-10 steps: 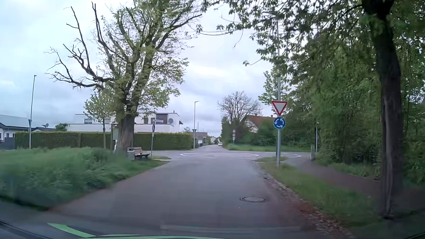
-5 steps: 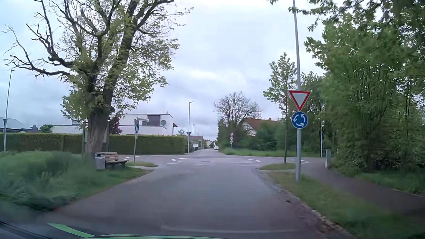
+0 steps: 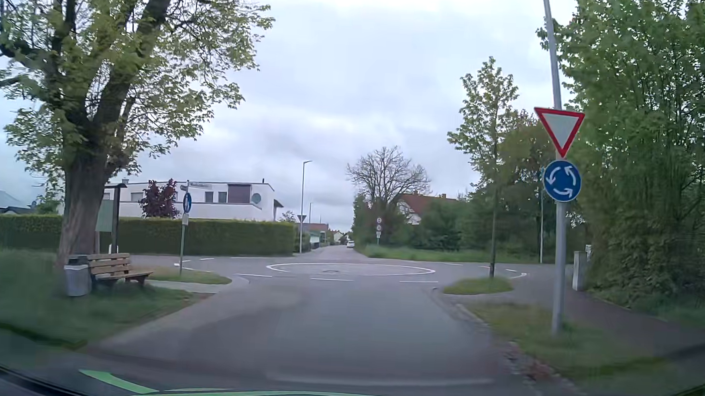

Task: Follow the waypoints while adhering to traffic rules and regulations

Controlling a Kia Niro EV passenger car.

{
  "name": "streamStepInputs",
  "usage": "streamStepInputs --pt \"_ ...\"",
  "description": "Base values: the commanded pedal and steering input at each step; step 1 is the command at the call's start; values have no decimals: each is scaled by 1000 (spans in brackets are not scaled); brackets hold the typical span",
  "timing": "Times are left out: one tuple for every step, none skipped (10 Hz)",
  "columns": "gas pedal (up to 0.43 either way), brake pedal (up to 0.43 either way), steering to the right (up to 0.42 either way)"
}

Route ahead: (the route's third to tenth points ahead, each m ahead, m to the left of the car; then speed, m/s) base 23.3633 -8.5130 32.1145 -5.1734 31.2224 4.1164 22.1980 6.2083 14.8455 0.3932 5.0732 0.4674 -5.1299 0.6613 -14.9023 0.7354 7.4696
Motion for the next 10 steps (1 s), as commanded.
streamStepInputs --pt "0 6 19" --pt "0 12 19" --pt "0 24 19" --pt "0 43 19" --pt "0 61 19" --pt "0 73 20" --pt "0 79 21" --pt "0 85 25" --pt "0 91 28" --pt "0 91 34"
